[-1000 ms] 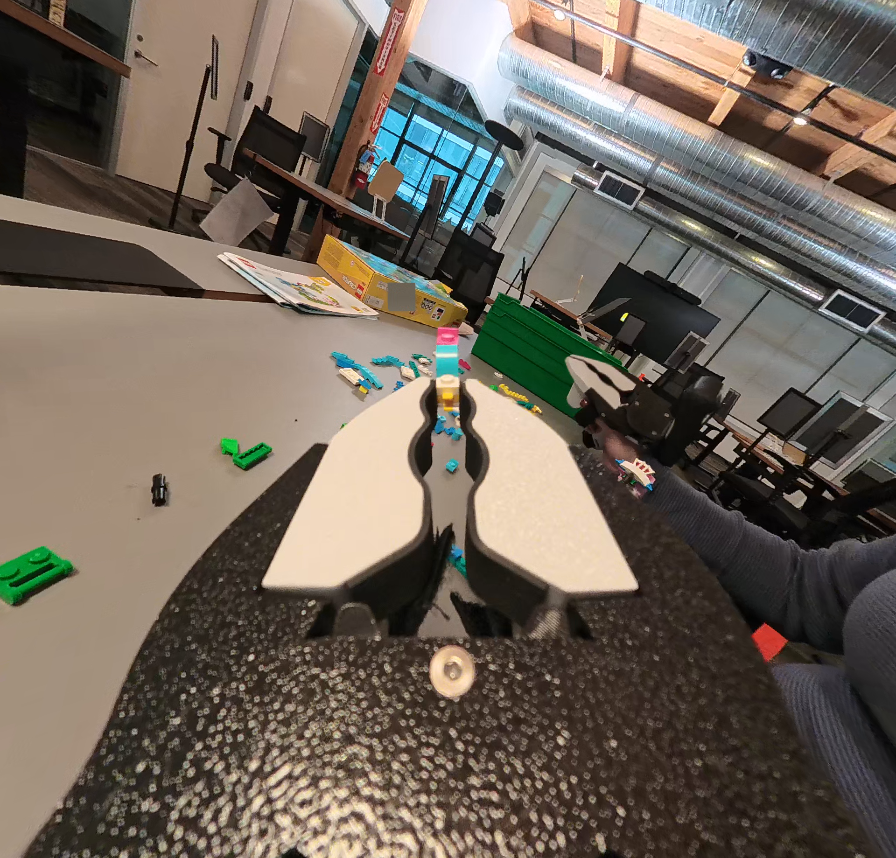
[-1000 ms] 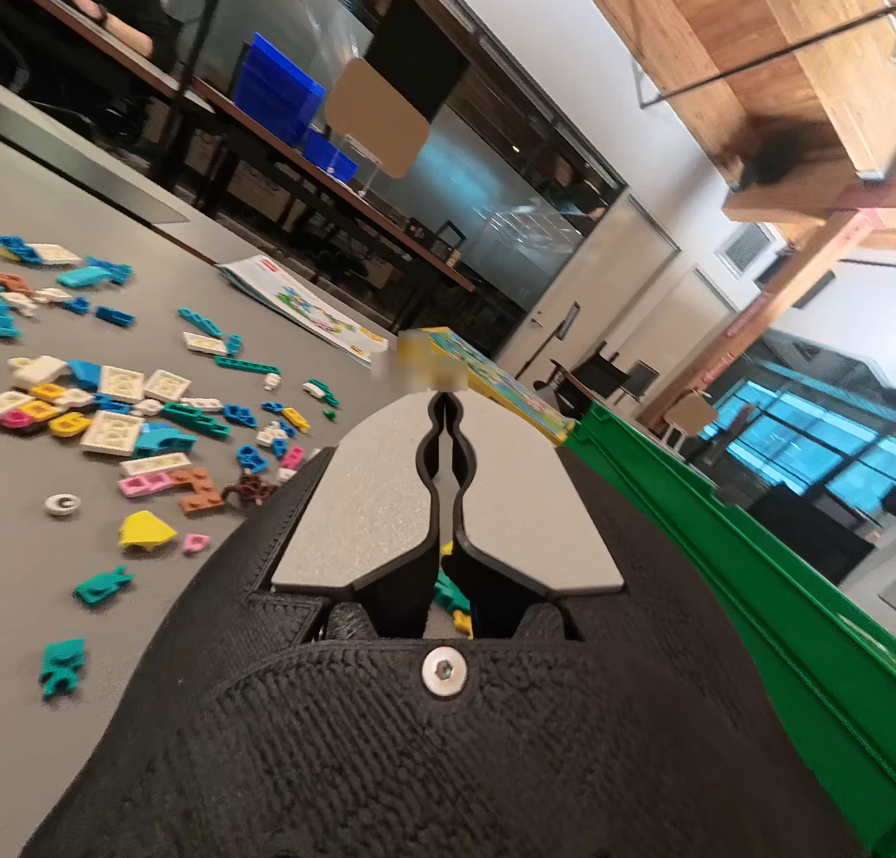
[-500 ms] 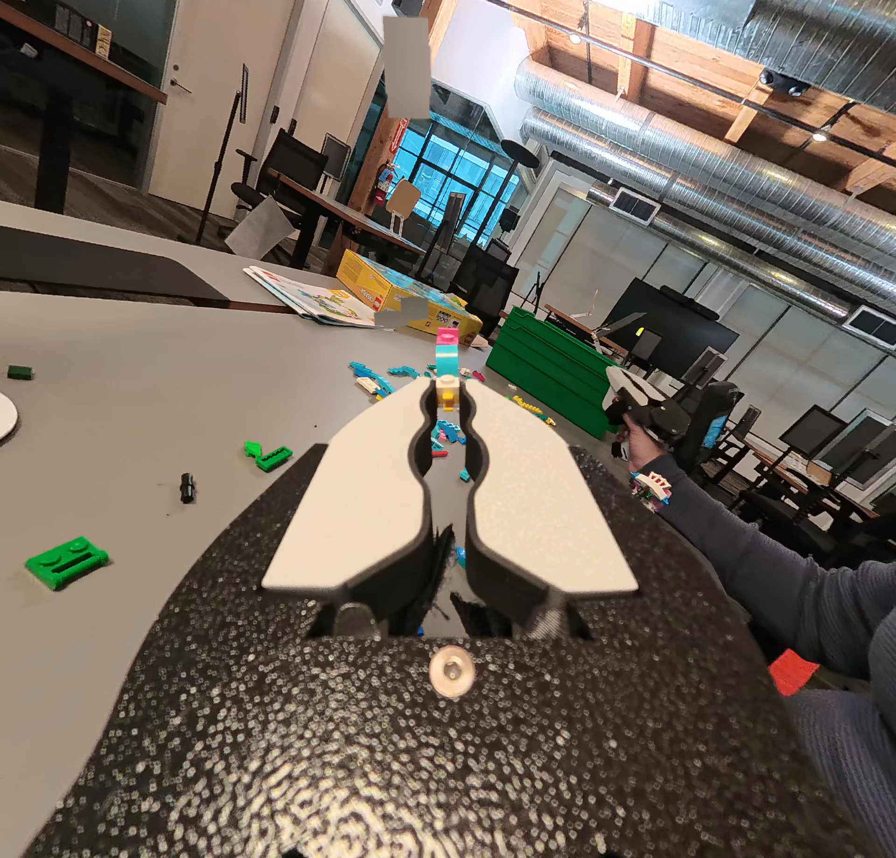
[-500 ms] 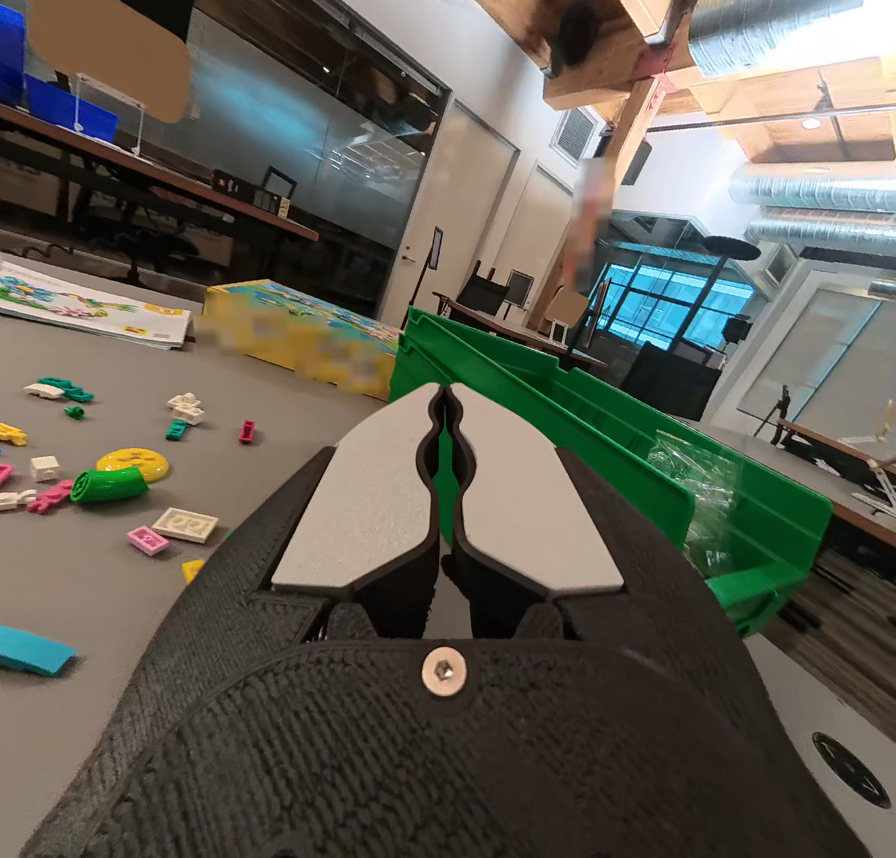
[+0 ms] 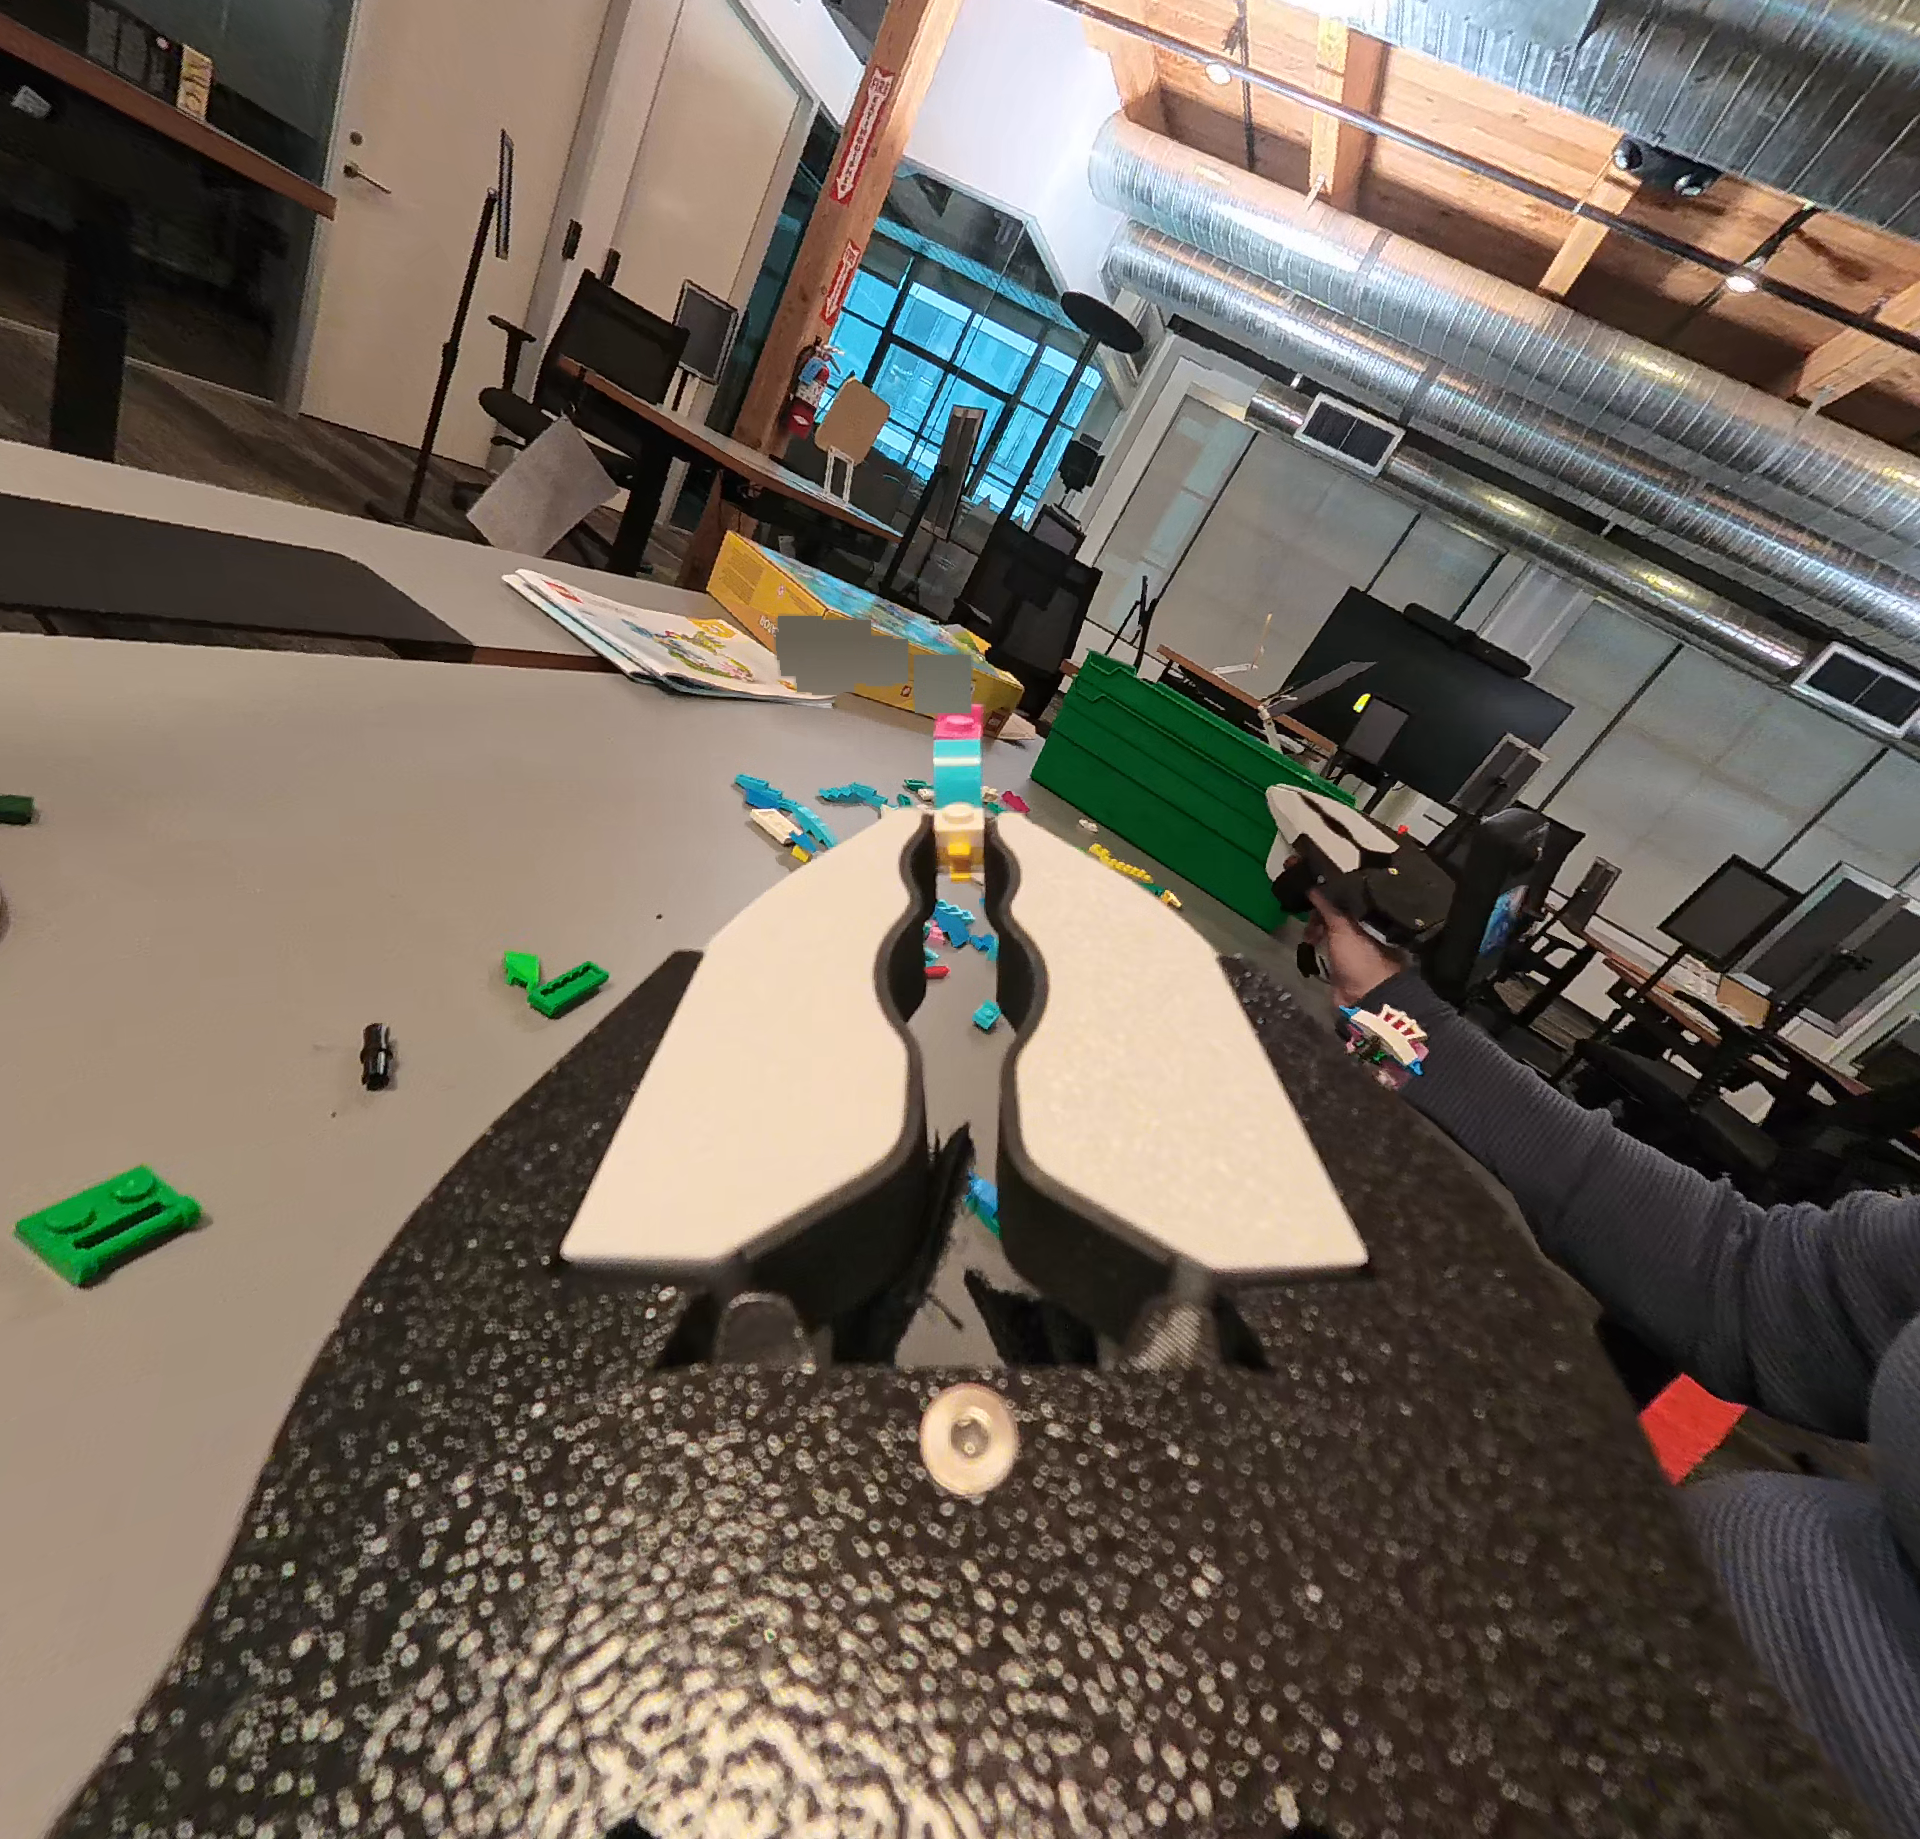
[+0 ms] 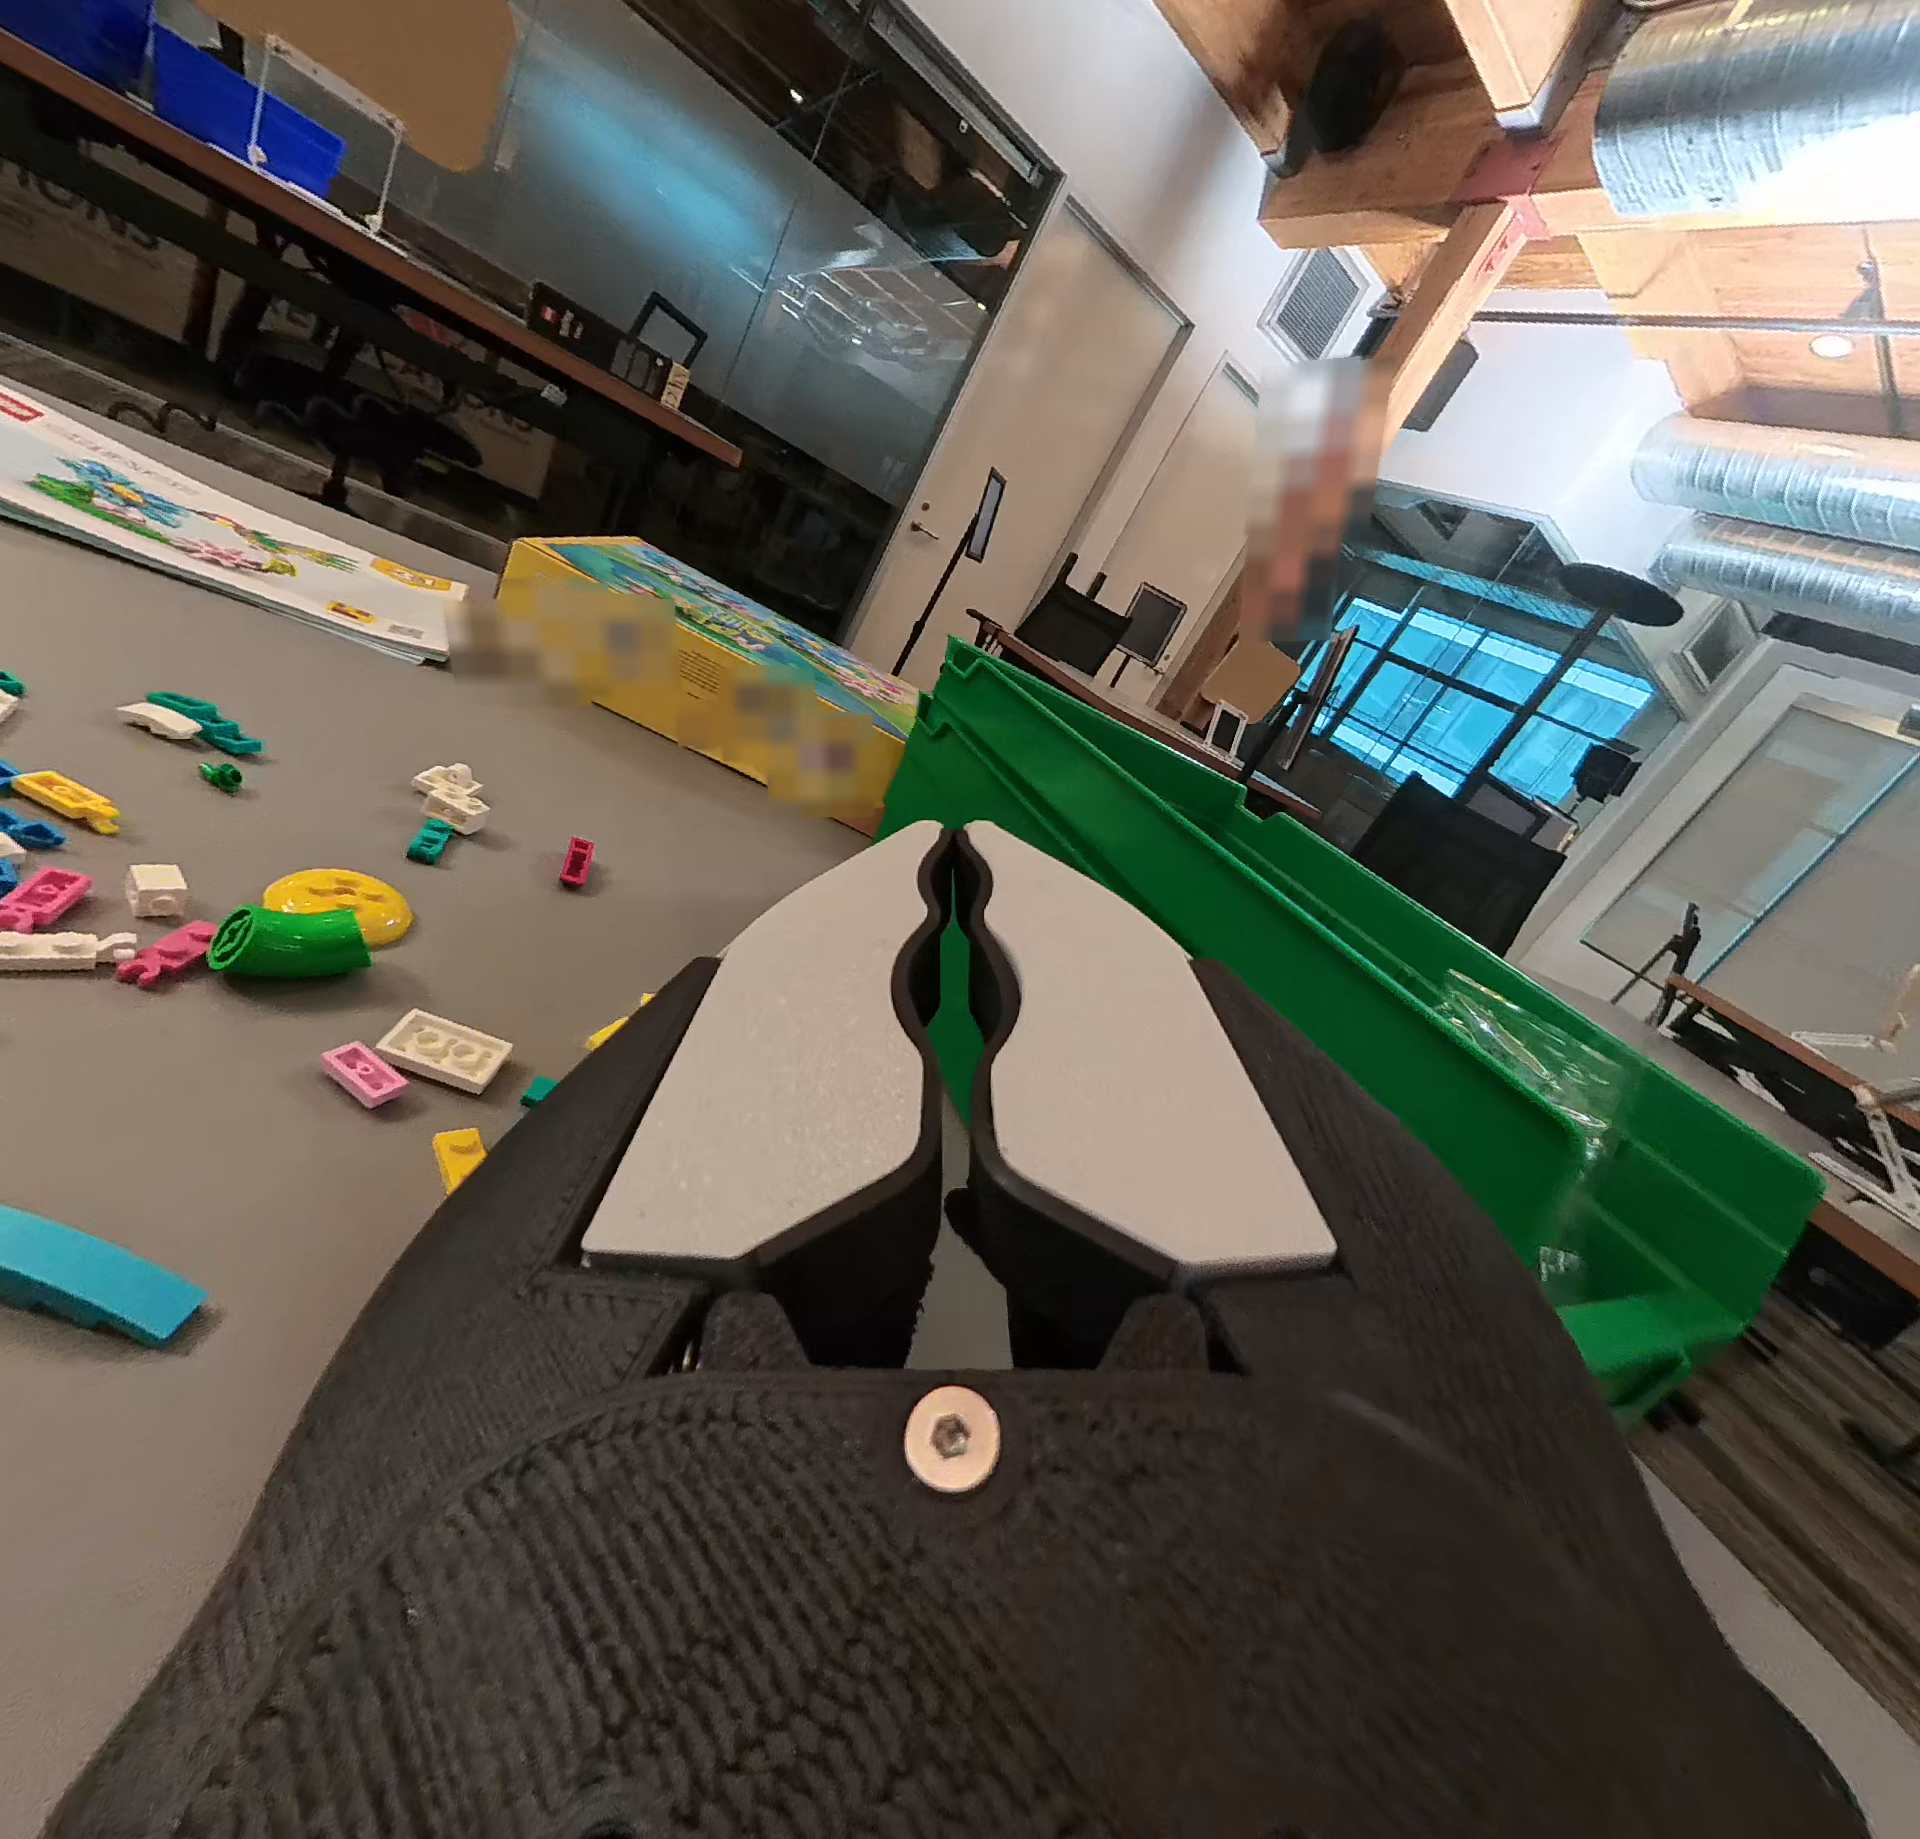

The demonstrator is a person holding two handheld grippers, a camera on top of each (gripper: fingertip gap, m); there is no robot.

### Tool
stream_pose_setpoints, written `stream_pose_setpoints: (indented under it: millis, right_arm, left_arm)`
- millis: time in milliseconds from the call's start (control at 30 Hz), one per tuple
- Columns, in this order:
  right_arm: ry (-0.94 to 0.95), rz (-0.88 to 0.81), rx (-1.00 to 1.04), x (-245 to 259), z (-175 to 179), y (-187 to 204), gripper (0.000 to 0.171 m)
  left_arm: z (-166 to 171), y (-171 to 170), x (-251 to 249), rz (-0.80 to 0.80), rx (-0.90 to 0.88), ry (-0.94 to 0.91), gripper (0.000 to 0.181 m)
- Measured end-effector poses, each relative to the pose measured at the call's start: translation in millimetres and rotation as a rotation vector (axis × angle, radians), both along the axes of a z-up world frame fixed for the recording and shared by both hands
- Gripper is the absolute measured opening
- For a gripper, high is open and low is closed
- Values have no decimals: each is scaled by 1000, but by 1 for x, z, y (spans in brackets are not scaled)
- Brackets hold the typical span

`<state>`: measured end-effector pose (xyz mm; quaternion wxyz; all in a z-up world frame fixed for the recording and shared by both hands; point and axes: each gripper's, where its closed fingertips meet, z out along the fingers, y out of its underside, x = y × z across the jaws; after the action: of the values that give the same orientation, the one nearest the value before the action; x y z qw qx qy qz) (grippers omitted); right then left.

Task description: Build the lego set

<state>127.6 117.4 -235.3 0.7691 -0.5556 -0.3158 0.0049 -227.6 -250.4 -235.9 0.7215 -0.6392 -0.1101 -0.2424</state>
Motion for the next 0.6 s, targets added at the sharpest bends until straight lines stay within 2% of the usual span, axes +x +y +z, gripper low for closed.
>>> stream_pose_setpoints:
  millis: [400, 500, 600]
  right_arm:
    - [33, 29, -23, 0, 0, -1, 0]
    - [2, 267, -108, -39, -3, -26, 0]
    - [-83, 693, -342, -111, 2, -87, 3]
  left_arm:
    - [1, 1, 3, -10, 0, 1, 8]
    - [0, 1, 4, -3, -20, 44, 8]
    - [-4, 4, 8, 11, -71, 139, 8]
